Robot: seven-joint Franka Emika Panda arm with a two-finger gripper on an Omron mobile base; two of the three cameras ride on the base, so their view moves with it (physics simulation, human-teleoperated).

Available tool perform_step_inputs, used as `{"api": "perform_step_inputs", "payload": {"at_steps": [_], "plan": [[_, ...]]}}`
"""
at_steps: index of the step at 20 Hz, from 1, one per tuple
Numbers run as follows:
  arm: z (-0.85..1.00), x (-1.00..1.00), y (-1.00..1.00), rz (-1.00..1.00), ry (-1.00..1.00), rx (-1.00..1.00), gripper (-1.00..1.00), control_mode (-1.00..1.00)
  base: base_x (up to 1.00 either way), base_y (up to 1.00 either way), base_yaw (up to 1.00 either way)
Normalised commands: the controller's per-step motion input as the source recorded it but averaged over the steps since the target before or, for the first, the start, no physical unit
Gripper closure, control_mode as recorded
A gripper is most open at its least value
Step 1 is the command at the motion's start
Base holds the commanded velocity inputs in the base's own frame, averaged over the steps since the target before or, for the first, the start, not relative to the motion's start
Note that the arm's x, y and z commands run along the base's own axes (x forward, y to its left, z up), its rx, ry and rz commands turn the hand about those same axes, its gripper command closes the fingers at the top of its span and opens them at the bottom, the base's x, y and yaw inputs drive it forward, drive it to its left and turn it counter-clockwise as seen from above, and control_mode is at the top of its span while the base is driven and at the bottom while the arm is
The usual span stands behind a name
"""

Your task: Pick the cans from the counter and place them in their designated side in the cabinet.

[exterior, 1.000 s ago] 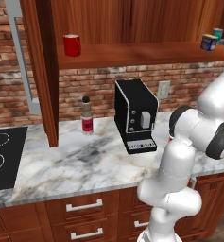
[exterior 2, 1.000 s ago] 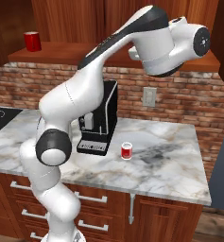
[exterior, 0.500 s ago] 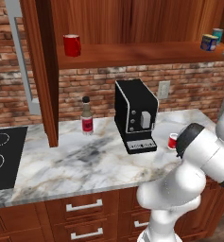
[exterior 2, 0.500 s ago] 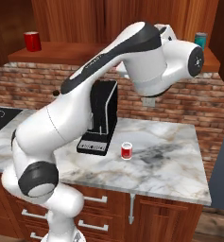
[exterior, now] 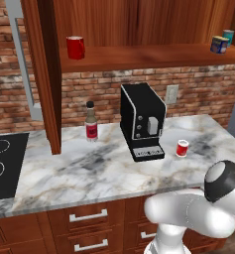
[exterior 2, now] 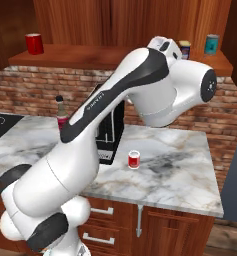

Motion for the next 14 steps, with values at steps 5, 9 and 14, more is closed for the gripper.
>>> {"api": "perform_step_inputs", "payload": {"at_steps": [5,9,14], "plan": [[-0.2,-0.45,0.31,0.0,0.07,-0.08,-1.0,-1.0,0.0,0.0,0.0],[-0.24,-0.32,0.32,0.0,0.19,-0.09,-1.0,-1.0,0.0,0.0,0.0],[-0.34,-0.29,0.29,-0.01,0.21,-0.1,-1.0,-1.0,0.0,0.0,0.0]]}}
